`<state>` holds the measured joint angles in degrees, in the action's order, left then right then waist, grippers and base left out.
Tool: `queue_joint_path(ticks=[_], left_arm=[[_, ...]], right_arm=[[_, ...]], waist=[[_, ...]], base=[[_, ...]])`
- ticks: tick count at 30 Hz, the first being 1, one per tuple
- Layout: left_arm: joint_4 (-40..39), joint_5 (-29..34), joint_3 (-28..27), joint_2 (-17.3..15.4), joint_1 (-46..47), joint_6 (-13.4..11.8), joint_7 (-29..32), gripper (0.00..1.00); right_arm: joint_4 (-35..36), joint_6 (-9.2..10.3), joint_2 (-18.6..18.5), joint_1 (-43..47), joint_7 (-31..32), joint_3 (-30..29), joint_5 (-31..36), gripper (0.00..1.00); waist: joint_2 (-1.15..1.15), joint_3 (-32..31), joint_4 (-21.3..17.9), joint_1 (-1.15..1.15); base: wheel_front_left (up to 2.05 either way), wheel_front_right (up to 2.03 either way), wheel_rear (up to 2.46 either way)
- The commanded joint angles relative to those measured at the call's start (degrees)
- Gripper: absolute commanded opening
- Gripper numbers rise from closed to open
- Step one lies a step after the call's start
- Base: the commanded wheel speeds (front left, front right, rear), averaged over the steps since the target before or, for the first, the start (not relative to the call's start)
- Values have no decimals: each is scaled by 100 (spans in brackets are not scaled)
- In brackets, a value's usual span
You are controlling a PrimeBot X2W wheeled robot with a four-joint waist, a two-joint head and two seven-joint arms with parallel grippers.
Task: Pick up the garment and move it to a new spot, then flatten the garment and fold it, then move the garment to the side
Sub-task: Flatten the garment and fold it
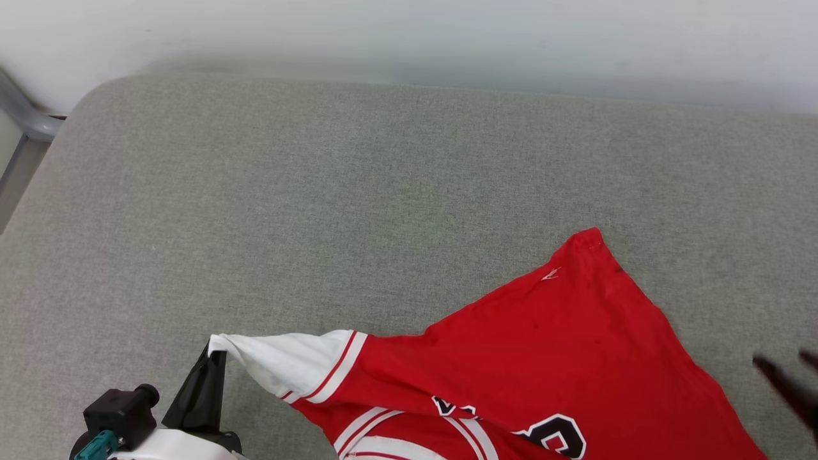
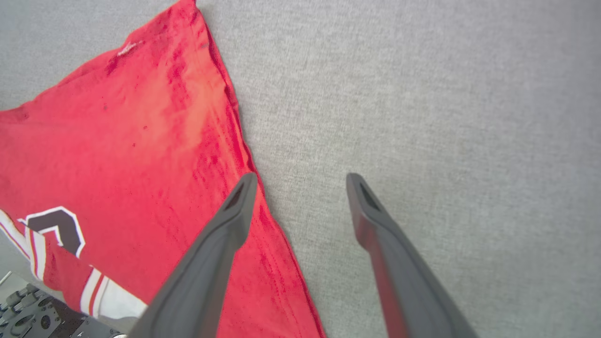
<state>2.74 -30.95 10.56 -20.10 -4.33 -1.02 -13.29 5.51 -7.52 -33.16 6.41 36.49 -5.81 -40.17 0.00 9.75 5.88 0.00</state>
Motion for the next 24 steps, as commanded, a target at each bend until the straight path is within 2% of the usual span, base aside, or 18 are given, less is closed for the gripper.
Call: queue_joint_path(ticks=[1, 6, 11, 17, 24], left_arm=[[-37, 12, -4, -18, 53, -10, -3, 0], [-58, 32, 60, 4, 164, 27, -13, 0], [-30, 50, 127, 53, 326, 79, -44, 0], [52, 84, 237, 117, 601, 188, -67, 0], [131, 151, 362, 251, 917, 297, -124, 0]], right_arm=[[128, 7, 35, -148, -51, -45, 43, 100], [727, 7, 62, -1043, 17, -23, 278, 100], [816, 6, -54, -2029, 419, 622, 468, 100], [254, 6, -261, -3194, 1327, 1792, 530, 100], [-765, 7, -395, -4204, 1963, 2932, 588, 100]], waist=[[0, 24, 18, 0], [0, 168, 115, 0], [0, 385, 249, 0], [0, 662, 454, 0], [0, 985, 699, 0]], base=[[0, 0, 0], [0, 0, 0], [0, 0, 0], [0, 0, 0], [0, 0, 0]])
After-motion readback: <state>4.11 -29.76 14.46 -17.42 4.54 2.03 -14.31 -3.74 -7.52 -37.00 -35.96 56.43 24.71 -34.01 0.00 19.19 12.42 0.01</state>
